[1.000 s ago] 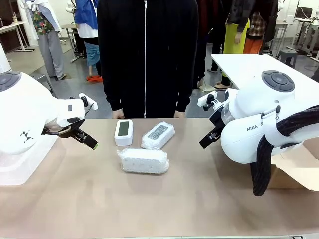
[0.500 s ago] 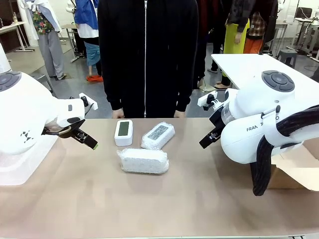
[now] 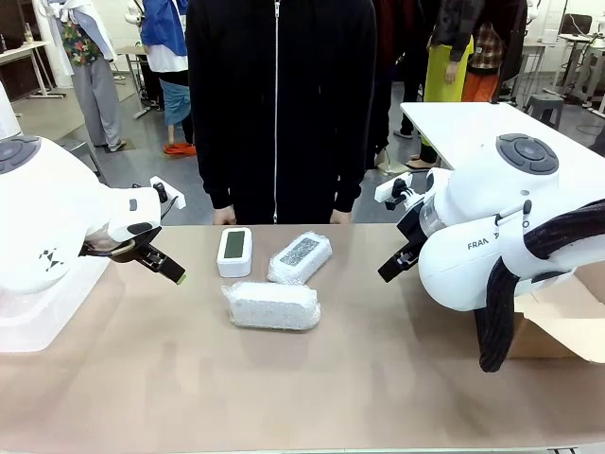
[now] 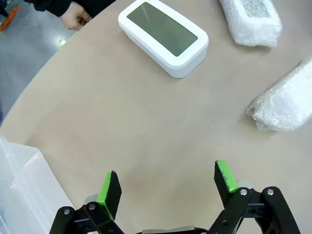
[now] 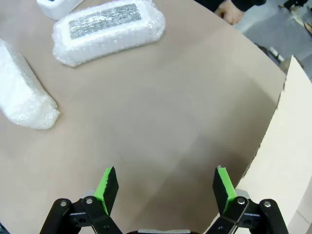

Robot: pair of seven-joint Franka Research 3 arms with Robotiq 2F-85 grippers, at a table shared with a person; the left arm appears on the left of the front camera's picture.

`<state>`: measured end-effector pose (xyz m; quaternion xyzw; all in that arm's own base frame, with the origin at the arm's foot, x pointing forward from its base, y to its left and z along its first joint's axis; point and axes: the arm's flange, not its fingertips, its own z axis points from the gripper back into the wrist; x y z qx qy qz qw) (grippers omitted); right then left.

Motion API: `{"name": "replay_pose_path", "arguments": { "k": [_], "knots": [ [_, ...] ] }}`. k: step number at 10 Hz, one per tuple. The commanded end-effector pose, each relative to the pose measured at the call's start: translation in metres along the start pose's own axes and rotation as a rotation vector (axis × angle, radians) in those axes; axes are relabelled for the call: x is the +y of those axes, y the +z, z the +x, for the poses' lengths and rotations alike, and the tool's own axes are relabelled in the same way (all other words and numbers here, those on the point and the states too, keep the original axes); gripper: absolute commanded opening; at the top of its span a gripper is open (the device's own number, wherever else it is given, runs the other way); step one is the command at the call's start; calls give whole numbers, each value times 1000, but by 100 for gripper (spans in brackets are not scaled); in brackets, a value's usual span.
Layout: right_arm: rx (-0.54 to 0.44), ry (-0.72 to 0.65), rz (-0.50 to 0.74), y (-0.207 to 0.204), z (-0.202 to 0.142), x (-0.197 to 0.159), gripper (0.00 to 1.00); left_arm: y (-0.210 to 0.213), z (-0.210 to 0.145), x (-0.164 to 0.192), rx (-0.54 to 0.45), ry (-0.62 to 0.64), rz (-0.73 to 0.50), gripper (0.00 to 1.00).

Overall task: Separate and place wrapped and unwrapped clocks.
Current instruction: Pick up the Digital clock indicated by the person.

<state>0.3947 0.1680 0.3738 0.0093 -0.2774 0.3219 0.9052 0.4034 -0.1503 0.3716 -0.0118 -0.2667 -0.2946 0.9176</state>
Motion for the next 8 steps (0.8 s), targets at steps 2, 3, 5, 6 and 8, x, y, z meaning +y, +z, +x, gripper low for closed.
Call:
{"name": "replay_pose_path", "arguments": {
  "k": [2, 3, 5, 6, 8],
  "knots": [
    [-102, 120, 142, 56, 43, -3, 100, 61, 30, 11, -122, -41, -46, 100],
    [-106, 193, 179, 91, 41, -8, 100, 89, 24, 24, -146, -61, -100, 100],
    [-130, 296, 264, 151, 21, -15, 100, 132, 0, 42, -147, -84, -187, 100],
    [-159, 330, 290, 169, 6, -16, 100, 152, -18, 39, -180, -105, -242, 100],
    [-235, 350, 347, 198, -26, -18, 100, 186, -53, 31, -233, -145, -303, 100]
  ]
}}
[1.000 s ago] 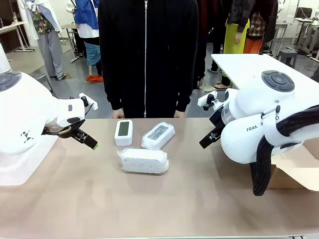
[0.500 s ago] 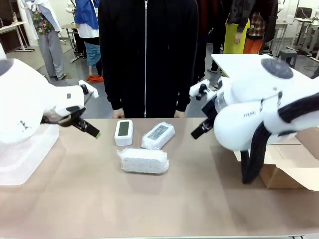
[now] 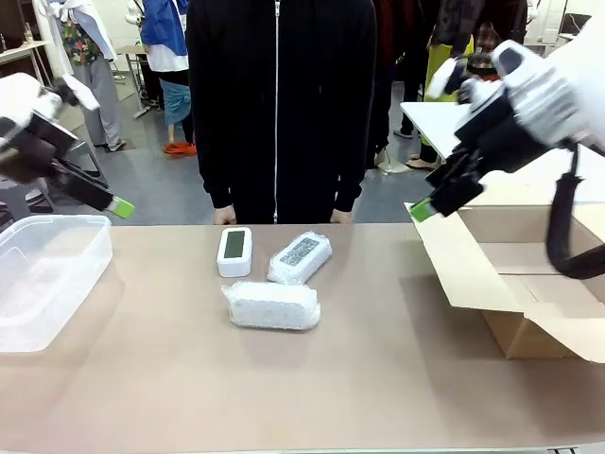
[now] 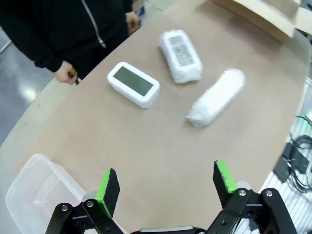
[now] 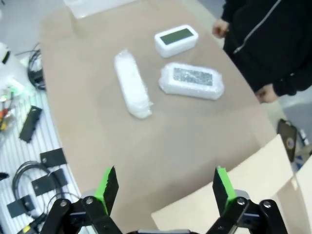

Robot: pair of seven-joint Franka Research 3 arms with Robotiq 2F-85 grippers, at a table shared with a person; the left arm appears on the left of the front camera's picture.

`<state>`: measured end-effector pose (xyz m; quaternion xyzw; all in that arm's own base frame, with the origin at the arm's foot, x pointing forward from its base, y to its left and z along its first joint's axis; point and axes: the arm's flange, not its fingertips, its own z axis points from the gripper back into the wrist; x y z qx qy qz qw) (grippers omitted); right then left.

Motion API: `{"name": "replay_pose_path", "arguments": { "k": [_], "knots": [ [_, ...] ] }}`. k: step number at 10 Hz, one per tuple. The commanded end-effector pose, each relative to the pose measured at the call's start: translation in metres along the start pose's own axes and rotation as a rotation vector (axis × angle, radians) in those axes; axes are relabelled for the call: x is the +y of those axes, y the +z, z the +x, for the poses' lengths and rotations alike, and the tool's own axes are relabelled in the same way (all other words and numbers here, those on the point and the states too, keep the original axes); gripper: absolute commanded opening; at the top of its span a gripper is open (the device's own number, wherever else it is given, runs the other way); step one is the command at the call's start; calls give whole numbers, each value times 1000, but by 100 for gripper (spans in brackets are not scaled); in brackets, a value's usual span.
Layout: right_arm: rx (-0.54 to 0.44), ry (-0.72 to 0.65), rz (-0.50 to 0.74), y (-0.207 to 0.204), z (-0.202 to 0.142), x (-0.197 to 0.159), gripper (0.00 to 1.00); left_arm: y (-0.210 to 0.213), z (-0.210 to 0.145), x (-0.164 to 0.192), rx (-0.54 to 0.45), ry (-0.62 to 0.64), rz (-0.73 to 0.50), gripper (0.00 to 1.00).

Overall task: Separate and place wrapped and unwrapped clocks.
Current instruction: Pick up the Digital clock indicated by the person.

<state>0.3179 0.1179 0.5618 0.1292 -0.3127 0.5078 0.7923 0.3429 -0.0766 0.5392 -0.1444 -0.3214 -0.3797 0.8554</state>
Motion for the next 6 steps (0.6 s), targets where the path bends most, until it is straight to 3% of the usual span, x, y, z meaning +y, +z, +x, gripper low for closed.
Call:
{"name": "replay_pose_path", "arguments": {
  "k": [1, 4, 6],
  "knots": [
    [-76, 0, 12, 5, -53, 25, 100, 13, -62, -36, -40, -57, -47, 100],
    [-171, 19, 35, 12, -76, 34, 100, 28, -78, -41, -100, -112, -8, 100],
    [-155, 26, 51, 11, -82, 32, 100, 20, -75, -41, -74, -131, 19, 100]
  ]
}}
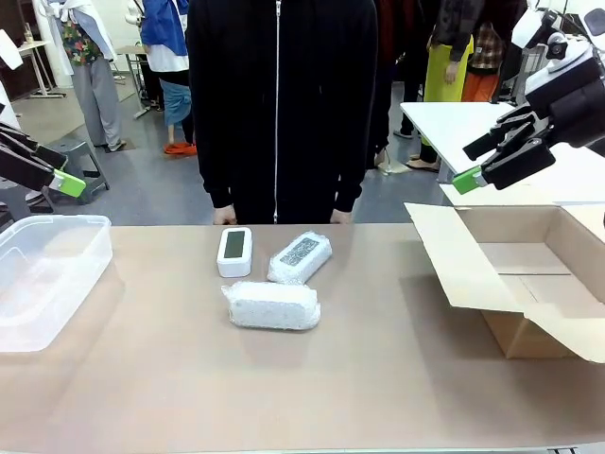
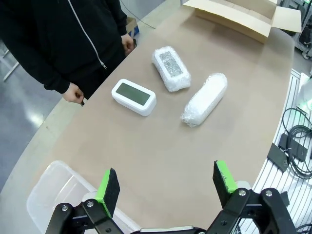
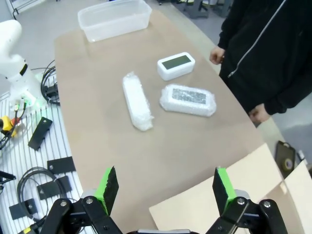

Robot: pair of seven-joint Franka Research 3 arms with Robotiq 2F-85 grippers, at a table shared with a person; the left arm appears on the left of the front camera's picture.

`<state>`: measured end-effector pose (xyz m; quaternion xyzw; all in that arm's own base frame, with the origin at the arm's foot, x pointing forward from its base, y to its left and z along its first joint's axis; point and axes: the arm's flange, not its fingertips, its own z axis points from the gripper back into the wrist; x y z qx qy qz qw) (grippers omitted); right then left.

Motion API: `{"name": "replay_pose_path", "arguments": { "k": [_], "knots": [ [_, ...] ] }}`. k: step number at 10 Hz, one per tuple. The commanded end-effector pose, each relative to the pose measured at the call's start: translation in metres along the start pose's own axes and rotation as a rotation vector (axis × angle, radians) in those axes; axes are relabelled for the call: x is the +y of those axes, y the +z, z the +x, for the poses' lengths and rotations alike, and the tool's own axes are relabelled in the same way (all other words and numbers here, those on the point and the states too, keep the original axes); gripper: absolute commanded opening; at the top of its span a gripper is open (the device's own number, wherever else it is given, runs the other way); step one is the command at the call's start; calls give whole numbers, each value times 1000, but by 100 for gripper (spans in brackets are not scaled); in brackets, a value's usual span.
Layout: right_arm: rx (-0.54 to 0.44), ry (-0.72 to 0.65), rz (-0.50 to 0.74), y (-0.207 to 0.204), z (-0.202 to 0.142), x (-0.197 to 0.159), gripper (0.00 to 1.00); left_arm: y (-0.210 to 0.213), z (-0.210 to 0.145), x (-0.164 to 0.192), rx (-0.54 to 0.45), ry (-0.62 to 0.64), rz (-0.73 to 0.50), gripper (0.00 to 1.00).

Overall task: Separate and place wrapped and unwrapped clocks.
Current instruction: Pick up the Digital clock indicated by the person.

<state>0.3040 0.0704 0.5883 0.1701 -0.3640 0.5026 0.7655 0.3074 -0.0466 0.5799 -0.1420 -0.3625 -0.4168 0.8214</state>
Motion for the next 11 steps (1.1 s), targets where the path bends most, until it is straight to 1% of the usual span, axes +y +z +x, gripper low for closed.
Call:
{"name": "replay_pose_path", "arguments": {
  "k": [1, 3, 4, 5, 6, 11],
  "knots": [
    [-22, 16, 54, -31, -66, 42, 100, -39, -64, -43, 23, -42, -1, 100],
    [-25, 17, 69, -38, -64, 39, 100, -43, -55, -50, 55, -23, -7, 100],
    [-32, 17, 54, -41, -62, 38, 100, -44, -50, -53, 70, -19, 1, 100],
    [-37, 2, 18, -49, -58, 39, 100, -48, -45, -56, 103, -44, -48, 100],
    [-6, 4, 55, -9, -8, -4, 100, -21, 4, -9, 60, -28, -15, 100],
    [-6, 4, 55, -9, -8, -4, 100, -21, 4, -9, 60, -28, -15, 100]
  ]
}}
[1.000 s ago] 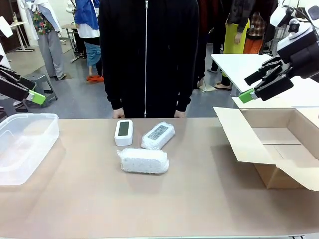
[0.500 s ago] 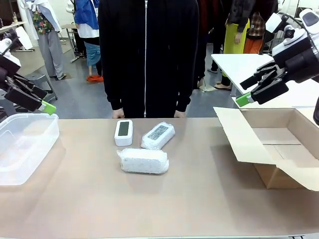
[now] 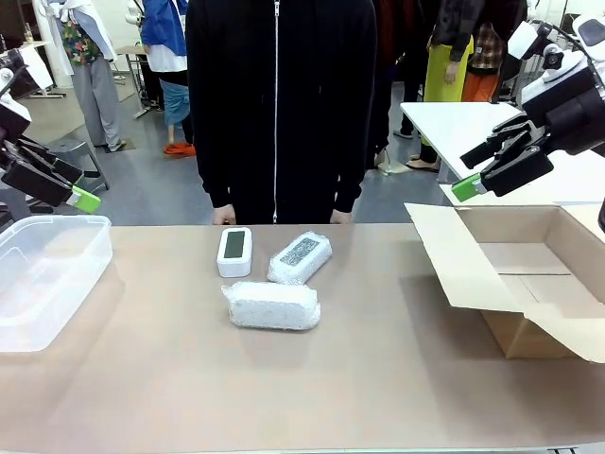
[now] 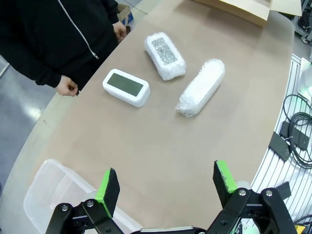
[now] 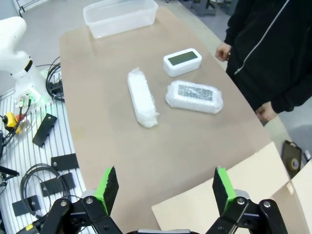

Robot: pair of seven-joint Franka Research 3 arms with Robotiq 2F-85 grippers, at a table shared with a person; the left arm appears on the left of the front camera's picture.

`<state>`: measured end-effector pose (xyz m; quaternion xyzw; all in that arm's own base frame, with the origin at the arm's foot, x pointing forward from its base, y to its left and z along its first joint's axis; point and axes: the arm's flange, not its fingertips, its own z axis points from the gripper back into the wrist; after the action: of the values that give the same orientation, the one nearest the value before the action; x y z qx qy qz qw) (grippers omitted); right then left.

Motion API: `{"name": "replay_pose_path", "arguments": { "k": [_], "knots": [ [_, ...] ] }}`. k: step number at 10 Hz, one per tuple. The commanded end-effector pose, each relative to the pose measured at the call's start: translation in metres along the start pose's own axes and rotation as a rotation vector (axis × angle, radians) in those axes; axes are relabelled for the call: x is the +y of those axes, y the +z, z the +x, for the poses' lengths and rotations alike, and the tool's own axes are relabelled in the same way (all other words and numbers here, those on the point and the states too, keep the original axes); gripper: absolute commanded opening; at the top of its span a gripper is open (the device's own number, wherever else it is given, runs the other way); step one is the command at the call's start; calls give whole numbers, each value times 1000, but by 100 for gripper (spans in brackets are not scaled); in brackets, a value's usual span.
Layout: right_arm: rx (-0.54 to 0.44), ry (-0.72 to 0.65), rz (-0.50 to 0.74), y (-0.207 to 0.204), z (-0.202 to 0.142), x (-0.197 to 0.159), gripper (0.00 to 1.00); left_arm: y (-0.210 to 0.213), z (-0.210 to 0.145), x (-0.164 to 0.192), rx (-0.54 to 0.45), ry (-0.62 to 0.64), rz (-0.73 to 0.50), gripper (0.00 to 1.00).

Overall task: Separate and place wrapped and unwrapped clocks.
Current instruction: Pick up the Digital clock indicated by the person.

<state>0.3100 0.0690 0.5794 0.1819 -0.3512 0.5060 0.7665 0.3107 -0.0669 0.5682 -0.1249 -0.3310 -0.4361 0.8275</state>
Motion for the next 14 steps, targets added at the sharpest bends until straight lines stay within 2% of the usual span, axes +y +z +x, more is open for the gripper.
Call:
{"name": "replay_pose_path", "arguments": {
  "k": [1, 14],
  "knots": [
    [-16, 13, 21, -1, -2, 0, 100, 0, -1, 2, -16, 2, -5, 100],
    [-16, 13, 21, -1, -2, 0, 100, 0, -1, 2, -16, 2, -5, 100]
  ]
}}
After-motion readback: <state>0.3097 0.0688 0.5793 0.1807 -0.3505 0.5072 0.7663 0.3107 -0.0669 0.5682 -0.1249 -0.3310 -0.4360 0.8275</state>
